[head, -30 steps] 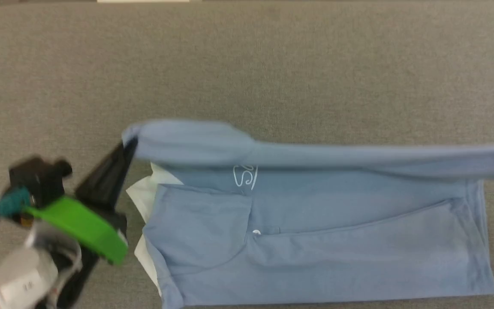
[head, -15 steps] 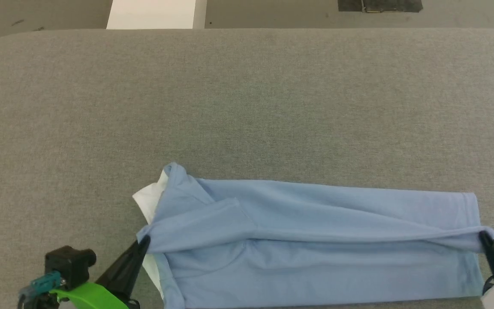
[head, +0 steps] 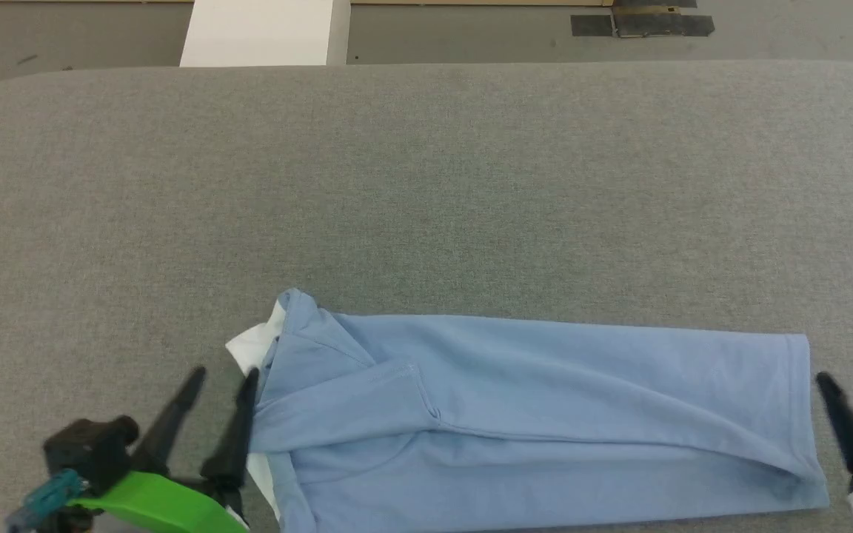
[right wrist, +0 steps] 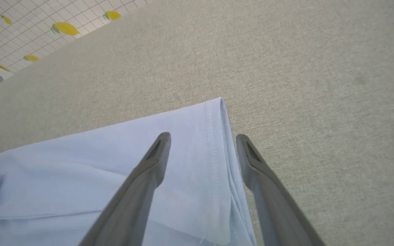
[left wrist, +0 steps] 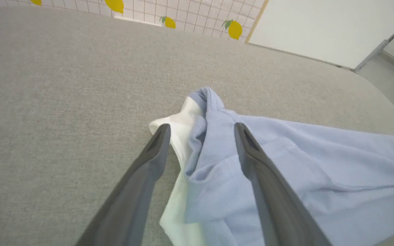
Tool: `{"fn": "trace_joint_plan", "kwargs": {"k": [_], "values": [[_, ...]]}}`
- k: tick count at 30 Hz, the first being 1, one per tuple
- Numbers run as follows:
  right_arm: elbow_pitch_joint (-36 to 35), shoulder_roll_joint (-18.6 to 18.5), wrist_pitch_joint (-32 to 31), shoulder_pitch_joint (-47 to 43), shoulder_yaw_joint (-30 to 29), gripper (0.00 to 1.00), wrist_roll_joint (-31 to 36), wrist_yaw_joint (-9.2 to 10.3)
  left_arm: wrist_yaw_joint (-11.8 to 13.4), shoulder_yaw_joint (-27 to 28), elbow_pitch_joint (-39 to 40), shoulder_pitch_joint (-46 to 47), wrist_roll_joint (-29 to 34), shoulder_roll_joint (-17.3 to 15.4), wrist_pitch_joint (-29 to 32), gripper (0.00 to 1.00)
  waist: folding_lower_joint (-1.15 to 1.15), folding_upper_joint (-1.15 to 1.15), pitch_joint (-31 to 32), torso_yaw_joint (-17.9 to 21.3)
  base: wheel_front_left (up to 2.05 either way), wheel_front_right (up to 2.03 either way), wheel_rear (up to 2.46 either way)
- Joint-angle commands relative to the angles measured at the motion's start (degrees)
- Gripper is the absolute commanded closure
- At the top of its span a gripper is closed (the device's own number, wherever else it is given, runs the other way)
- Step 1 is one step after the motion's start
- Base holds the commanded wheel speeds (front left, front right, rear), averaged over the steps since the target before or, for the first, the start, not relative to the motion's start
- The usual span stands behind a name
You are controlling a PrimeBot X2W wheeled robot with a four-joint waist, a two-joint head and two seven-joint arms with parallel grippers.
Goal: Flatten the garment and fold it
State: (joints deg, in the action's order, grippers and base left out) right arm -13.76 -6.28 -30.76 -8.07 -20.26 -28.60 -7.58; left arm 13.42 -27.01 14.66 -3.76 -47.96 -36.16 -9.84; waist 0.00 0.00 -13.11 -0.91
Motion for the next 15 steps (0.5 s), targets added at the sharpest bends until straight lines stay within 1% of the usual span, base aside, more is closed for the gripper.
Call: {"fn": "trace_joint_plan", "kwargs": {"k": [1, 5, 7, 11, 15], "values": [[-0.77, -0.35, -0.1, 1.34, -0.91, 0.0, 0.58, 0.09, 1.44, 1.47, 0.74, 0.0, 1.06, 0.32, -1.68, 0.0, 0.0, 0.0, -0.25, -0.02, 0.0, 0.0, 0.0], [0.36, -0.67, -0.7, 2.34, -2.48, 0.0, 4.5, 0.09, 5.92, 4.79, 2.34, 0.82, 7.14, 1.57, -4.42, 0.0, 0.0, 0.0, -1.25, -0.39, 0.0, 0.0, 0.0], [2.13, -0.63, -1.49, 2.57, -2.19, 0.0, 6.74, 0.09, 7.26, 5.8, 3.15, 1.05, 9.81, 2.78, -4.85, 0.0, 0.0, 0.0, -1.85, -0.76, 0.0, 0.0, 0.0], [5.82, -0.06, -2.37, 3.08, -0.59, 0.0, 8.68, 0.09, 8.61, 6.64, 3.76, 1.57, 15.02, 4.77, -5.1, 0.0, 0.0, 0.0, -2.64, -1.79, 0.0, 0.0, 0.0], [9.88, -0.47, -2.4, 3.57, 0.9, 0.0, 10.45, 0.09, 8.41, 6.77, 3.53, 1.29, 17.76, 6.92, -5.14, 0.0, 0.0, 0.0, -2.91, -2.39, 0.0, 0.0, 0.0]]}}
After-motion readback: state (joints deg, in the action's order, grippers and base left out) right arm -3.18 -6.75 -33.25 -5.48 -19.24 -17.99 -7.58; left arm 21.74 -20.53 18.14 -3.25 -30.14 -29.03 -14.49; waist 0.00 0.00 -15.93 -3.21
